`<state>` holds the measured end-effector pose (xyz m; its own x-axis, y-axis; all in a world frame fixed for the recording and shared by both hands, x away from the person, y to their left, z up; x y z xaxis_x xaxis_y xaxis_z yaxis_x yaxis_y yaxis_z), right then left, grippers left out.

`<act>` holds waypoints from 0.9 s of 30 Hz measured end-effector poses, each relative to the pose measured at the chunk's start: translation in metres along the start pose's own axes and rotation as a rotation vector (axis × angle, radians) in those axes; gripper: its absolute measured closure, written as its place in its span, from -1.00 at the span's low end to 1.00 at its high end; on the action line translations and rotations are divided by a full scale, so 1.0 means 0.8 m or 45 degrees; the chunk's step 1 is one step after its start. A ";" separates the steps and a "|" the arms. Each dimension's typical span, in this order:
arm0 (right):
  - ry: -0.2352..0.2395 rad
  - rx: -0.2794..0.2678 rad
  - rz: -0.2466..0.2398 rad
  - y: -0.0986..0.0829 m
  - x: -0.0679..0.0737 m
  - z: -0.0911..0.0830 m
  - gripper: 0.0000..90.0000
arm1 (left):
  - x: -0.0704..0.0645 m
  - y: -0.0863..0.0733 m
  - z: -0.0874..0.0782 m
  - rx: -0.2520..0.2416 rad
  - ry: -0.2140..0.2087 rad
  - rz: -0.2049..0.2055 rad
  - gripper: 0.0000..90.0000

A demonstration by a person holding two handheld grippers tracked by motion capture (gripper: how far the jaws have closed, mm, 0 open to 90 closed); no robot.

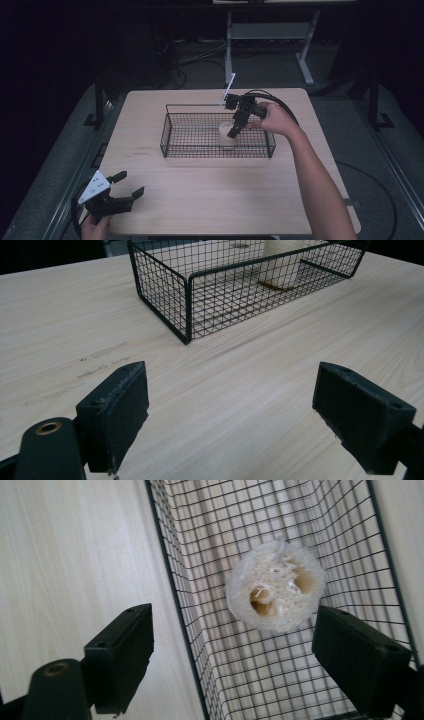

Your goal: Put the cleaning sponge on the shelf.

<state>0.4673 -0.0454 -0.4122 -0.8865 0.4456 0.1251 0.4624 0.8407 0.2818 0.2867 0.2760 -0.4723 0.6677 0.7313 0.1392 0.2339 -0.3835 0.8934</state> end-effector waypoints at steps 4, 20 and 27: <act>0.007 0.014 0.003 -0.007 0.003 0.001 -0.64 | -0.001 0.000 0.000 0.002 -0.002 0.001 -0.69; 0.028 0.025 -0.038 -0.031 0.028 0.003 -0.64 | -0.002 0.000 0.002 0.003 -0.008 0.001 -0.69; 0.021 0.017 -0.072 -0.040 0.045 0.003 -0.64 | -0.004 0.000 0.002 0.004 -0.011 0.008 -0.69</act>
Point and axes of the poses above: each handheld gripper's, and its own axes: z roughly forward along the jaws, y roughly out of its top, x roughly to its left, the point moved 9 cm from there along z, roughly forward along the jaws, and after that the axes turned 10 degrees about z, right-handed, at the moved point
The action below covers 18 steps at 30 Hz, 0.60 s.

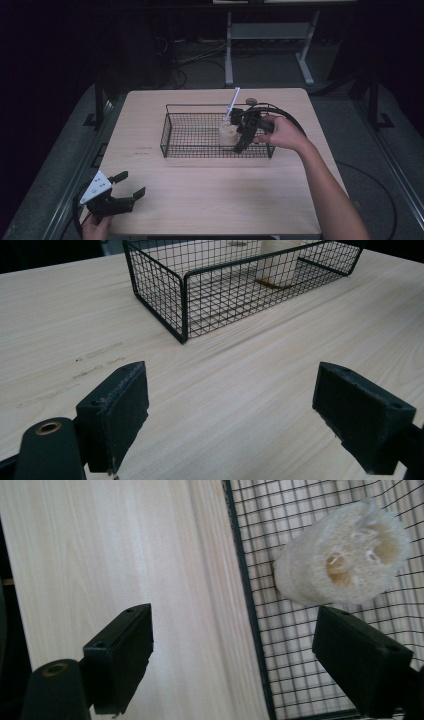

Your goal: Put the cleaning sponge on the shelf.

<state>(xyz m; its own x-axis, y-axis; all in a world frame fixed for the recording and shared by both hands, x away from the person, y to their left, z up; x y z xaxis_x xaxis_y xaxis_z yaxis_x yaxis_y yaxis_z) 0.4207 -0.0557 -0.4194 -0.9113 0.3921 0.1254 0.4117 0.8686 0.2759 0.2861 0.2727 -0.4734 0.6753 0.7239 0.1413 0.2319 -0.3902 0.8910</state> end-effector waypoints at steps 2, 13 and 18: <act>-0.005 -0.004 -0.010 -0.002 0.005 -0.001 -0.65 | 0.000 0.000 0.000 0.001 -0.001 -0.002 -0.69; -0.027 -0.038 -0.026 -0.021 0.021 -0.001 -0.66 | 0.000 -0.001 0.000 0.005 0.000 0.004 -0.69; -0.052 -0.062 -0.032 -0.029 0.028 0.001 -0.67 | -0.001 -0.001 0.000 0.006 0.001 0.006 -0.69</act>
Point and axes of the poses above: each handheld gripper's, and its own axes: z roughly forward along the jaws, y roughly out of its top, x roughly to its left, the point moved 9 cm from there along z, roughly forward along the jaws, and after that the axes turned 10 degrees about z, right-handed, at the moved point
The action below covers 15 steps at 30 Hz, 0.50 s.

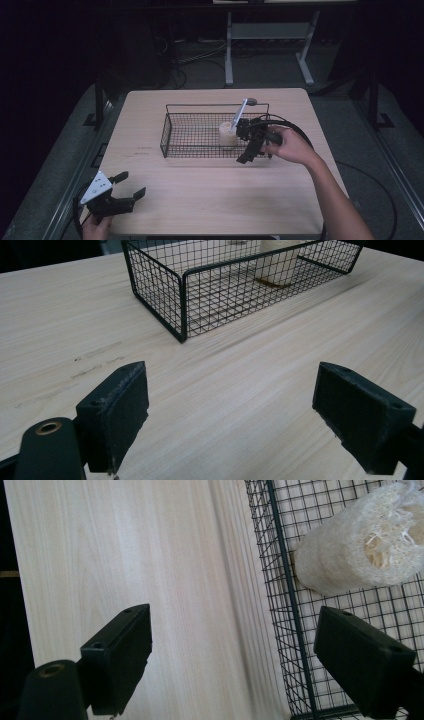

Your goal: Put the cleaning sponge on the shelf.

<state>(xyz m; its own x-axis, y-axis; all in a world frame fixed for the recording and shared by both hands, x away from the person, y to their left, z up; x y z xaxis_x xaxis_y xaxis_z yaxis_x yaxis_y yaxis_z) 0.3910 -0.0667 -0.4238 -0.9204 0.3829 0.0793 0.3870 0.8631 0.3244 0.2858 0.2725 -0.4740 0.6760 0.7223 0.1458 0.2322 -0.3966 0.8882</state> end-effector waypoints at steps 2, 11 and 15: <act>-0.001 -0.005 0.000 -0.003 0.003 0.002 -0.66 | 0.000 0.000 0.000 0.000 0.000 0.000 -0.69; 0.004 0.019 -0.005 -0.021 0.014 0.012 -0.66 | -0.002 0.000 0.001 0.003 -0.002 0.004 -0.69; 0.031 0.041 -0.008 -0.031 0.021 0.018 -0.66 | -0.002 0.000 0.001 0.004 -0.001 0.007 -0.69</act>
Point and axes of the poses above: each handheld gripper's, and its own axes: z roughly forward along the jaws, y roughly out of its top, x roughly to its left, the point moved 9 cm from there along z, roughly forward along the jaws, and after that the axes turned 10 degrees about z, right-handed, at the moved point
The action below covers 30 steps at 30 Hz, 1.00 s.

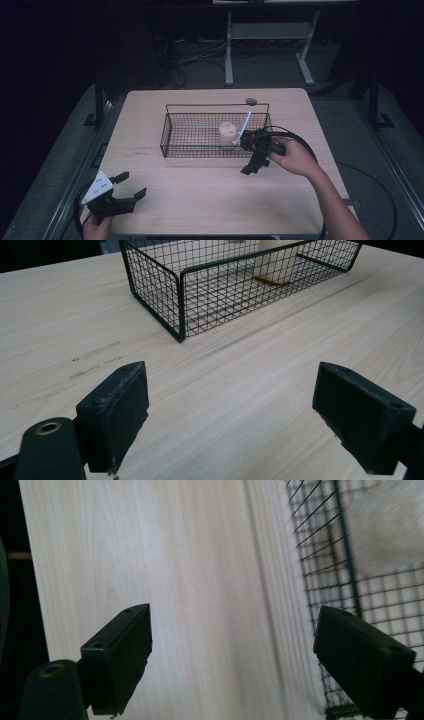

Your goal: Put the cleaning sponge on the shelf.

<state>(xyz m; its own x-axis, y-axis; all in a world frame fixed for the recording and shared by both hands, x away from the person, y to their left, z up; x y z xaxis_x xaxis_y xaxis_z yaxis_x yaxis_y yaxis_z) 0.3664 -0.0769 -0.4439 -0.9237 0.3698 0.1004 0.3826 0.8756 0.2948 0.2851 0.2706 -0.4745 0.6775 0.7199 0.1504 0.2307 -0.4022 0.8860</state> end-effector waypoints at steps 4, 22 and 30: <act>0.013 -0.010 0.014 -0.006 0.005 0.003 -0.66 | 0.001 0.000 -0.001 -0.003 0.002 -0.002 -0.69; 0.021 -0.024 0.034 -0.037 0.016 0.017 -0.66 | 0.001 -0.001 -0.001 -0.002 0.001 -0.004 -0.69; 0.018 -0.047 0.064 -0.054 0.017 0.016 -0.66 | 0.000 -0.001 -0.001 0.000 0.001 -0.002 -0.69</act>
<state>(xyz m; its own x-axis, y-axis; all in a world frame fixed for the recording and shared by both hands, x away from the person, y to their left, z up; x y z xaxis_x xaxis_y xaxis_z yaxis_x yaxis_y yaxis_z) 0.3376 -0.1062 -0.4672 -0.9037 0.4083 0.1291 0.4276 0.8440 0.3238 0.2845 0.2713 -0.4749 0.6767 0.7209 0.1494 0.2316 -0.4011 0.8863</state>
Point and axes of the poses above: each handheld gripper's, and its own axes: z roughly forward along the jaws, y roughly out of its top, x roughly to its left, the point moved 9 cm from there along z, roughly forward along the jaws, and after that the axes turned 10 degrees about z, right-handed, at the moved point
